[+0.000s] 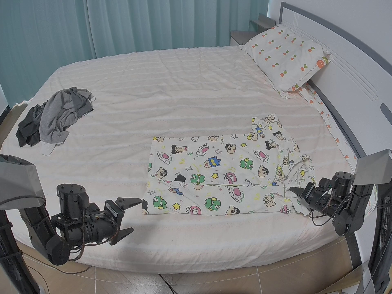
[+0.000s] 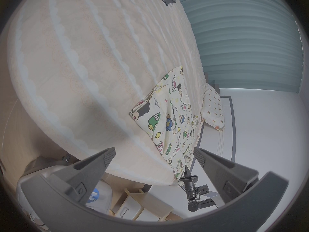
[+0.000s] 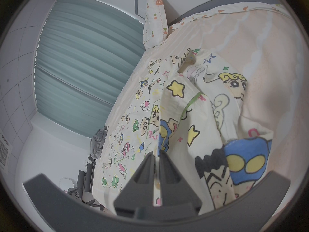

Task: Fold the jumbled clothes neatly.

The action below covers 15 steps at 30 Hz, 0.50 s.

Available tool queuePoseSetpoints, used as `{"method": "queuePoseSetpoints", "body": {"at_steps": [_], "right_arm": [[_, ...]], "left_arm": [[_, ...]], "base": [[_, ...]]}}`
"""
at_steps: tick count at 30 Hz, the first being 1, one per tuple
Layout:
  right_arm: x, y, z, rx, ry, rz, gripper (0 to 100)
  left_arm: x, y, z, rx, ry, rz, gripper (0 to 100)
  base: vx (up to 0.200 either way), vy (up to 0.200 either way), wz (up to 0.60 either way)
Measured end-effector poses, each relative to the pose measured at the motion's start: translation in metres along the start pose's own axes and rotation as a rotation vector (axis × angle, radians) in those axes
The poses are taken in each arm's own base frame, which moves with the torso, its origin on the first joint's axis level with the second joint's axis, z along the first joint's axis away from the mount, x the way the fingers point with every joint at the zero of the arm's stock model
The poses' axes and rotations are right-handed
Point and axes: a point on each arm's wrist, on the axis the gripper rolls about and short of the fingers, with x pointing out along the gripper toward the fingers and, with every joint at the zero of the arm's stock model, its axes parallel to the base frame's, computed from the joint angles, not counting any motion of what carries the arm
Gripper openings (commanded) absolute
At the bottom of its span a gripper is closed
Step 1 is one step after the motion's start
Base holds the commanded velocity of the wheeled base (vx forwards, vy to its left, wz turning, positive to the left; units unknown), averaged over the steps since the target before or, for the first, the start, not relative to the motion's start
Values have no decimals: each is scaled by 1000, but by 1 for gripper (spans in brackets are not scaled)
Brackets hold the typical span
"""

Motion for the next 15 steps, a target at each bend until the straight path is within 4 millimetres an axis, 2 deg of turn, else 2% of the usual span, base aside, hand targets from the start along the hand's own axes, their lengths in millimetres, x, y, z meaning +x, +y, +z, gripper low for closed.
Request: {"method": "queuePoseSetpoints", "body": {"at_steps": [6,15], "right_arm": [[-7,10,3,-25,-14,8,0],[-15,52,14,-126,-88,70,0]], "left_arm": [[1,0,-1,1,-1,3,100],[2,1,-2,3,-3,9,100]], "base": [[0,0,0],[0,0,0]]}}
